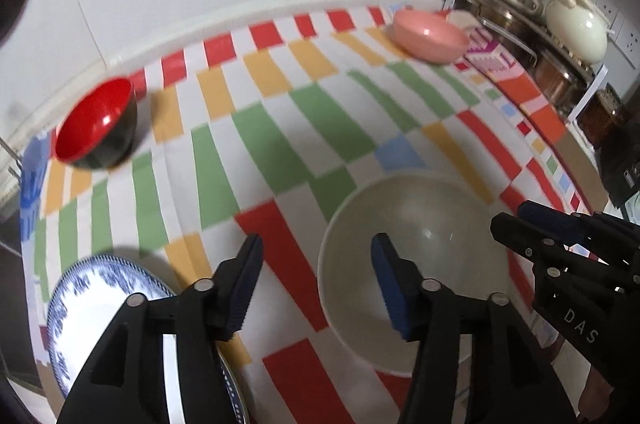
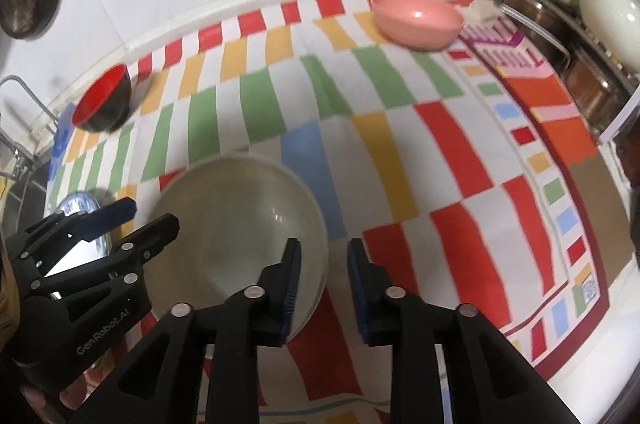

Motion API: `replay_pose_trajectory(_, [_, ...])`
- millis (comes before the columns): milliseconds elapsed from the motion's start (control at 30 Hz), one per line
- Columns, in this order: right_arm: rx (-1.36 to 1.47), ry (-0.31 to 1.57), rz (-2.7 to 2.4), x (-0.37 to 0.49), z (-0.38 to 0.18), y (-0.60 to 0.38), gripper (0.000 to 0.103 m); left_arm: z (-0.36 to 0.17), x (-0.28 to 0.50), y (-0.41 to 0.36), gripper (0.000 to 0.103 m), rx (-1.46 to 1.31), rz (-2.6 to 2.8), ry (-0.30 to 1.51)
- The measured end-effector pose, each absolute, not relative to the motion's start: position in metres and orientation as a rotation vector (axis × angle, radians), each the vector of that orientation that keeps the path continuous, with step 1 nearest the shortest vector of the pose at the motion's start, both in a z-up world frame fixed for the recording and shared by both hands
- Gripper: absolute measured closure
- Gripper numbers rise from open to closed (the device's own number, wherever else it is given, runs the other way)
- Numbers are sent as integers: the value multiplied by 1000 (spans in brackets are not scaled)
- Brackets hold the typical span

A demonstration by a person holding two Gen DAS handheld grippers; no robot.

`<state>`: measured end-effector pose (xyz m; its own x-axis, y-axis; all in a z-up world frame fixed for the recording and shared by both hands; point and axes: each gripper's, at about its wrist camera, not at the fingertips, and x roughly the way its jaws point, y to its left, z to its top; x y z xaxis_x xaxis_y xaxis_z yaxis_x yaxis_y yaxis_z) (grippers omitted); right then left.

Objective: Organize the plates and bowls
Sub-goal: 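Lower the white bowl onto the cloth and open both grippers, then move both grippers to the pink bowl on the cloth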

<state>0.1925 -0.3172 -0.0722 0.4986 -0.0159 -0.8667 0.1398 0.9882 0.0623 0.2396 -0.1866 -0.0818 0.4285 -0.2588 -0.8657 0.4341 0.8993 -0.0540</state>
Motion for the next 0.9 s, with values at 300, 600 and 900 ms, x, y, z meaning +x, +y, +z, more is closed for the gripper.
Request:
replay_pose_trajectory(300, [198, 914, -182, 209, -50, -356, 64, -53, 271, -212, 46, 226, -455, 960])
replay_pose_trajectory(600, [182, 823, -236, 239, -30, -390, 64, -24, 304, -239, 46, 257, -464, 865])
replay_pose_trajectory(900, [189, 794, -247, 276, -21, -421, 64, -13, 347, -273, 46, 275, -491, 831])
